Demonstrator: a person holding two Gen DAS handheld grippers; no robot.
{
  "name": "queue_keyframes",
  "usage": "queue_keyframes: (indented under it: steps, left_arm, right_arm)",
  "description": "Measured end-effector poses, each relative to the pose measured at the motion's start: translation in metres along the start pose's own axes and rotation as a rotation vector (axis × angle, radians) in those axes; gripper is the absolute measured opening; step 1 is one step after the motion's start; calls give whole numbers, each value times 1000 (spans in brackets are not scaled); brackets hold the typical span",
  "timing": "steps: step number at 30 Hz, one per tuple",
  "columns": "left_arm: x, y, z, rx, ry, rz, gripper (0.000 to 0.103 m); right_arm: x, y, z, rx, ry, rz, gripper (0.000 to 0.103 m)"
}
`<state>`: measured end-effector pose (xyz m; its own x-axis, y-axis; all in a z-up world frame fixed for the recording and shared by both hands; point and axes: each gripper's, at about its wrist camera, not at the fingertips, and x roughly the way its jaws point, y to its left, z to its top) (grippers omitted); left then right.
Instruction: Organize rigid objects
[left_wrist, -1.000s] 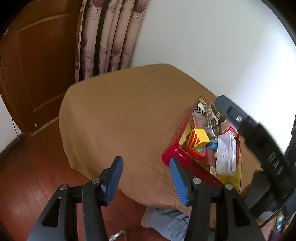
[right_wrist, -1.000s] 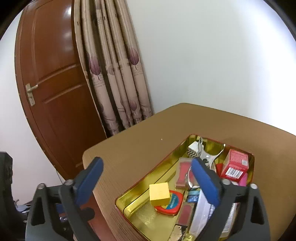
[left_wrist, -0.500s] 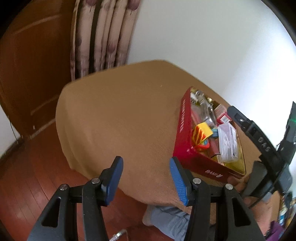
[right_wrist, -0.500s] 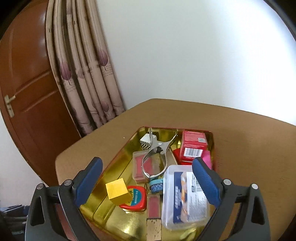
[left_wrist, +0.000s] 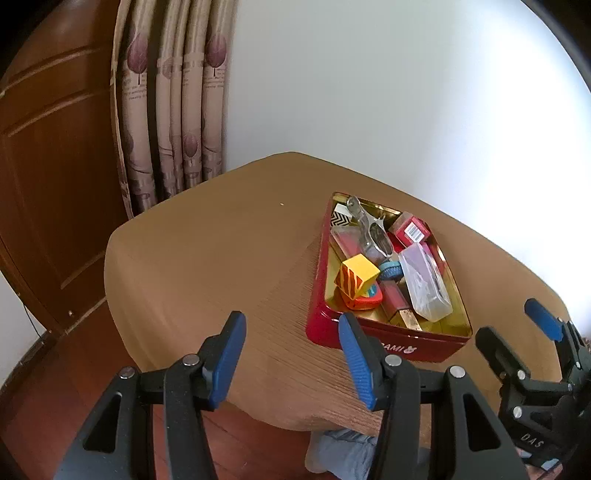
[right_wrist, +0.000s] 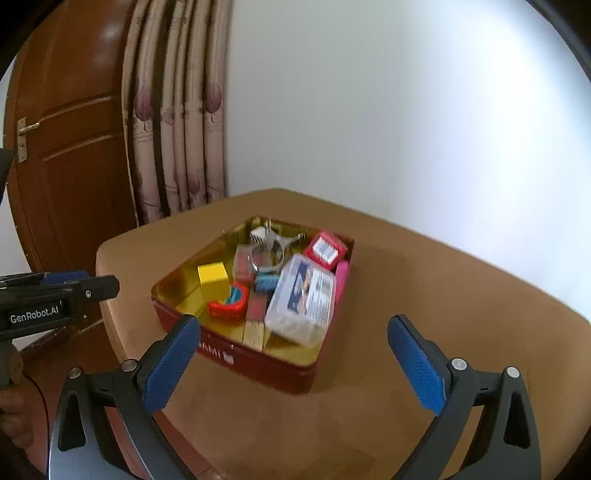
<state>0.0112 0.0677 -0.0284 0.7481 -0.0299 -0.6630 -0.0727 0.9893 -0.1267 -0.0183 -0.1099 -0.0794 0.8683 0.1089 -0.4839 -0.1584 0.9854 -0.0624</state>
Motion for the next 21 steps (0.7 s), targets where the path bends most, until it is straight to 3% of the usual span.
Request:
queue_keyframes:
  steps: [10,15,21]
  left_arm:
    - [-11,-30,-4,81,-47,30,54]
    - [-20,-54,-5,177,-96,97,54]
    - [-15,-62,0,189,-51,95,54]
  right_arm:
    - [-27,-9,0,17,-34,11,102]
    - [-40,-16,2,30,-57,-10,102]
    - [-56,-23,4,45,-81,-36,102]
